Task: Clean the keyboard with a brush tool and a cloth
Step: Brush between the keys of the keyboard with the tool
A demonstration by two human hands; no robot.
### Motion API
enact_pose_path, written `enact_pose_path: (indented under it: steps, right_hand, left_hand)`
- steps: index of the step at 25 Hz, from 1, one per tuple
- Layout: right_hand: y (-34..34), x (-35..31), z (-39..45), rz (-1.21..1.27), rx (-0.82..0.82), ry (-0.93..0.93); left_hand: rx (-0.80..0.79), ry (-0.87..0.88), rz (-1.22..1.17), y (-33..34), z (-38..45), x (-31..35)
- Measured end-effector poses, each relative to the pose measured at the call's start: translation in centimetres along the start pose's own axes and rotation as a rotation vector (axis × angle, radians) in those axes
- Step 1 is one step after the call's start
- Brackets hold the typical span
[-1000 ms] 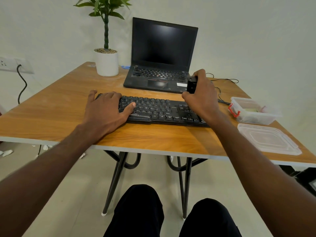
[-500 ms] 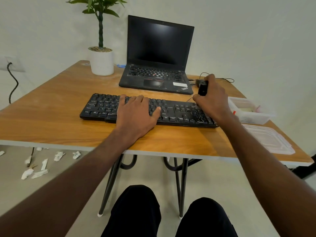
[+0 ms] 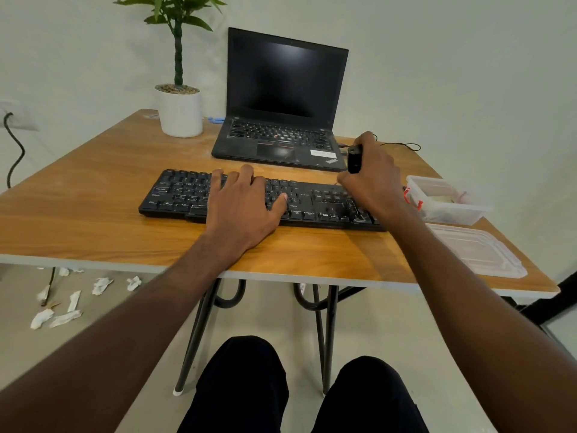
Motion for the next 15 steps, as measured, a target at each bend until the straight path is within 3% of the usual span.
enact_pose_path:
  steps: [3, 7, 8, 15]
  right_hand:
    - [0.2, -0.3, -0.2, -0.051, 0.036, 0.009]
    - [1.8, -1.3, 0.1, 0.432, -0.101, -0.040]
    - [1.7, -1.0, 0.2, 0.455, -0.121, -0.035]
    - [-2.3, 3.6, -0.4, -0.029, 0.056, 0.099]
  left_hand:
    - [-0.001, 0.003, 0.002, 0.0, 0.1, 0.1]
    - [0.006, 0.001, 0.006, 0.0, 0.1, 0.0]
    - [0.006, 0.001, 0.008, 0.0, 0.1, 0.0]
    - [0.007, -0.004, 0.019, 0.0, 0.1, -0.1]
Point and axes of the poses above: each hand's wrist, its own z-axis towards the middle knuckle, its own y-axis out of the palm, x = y × z, the point moved 9 cm from there along z, towards the middle knuckle, and after that the axes turned 15 degrees about -x, right-handed, at the moved point
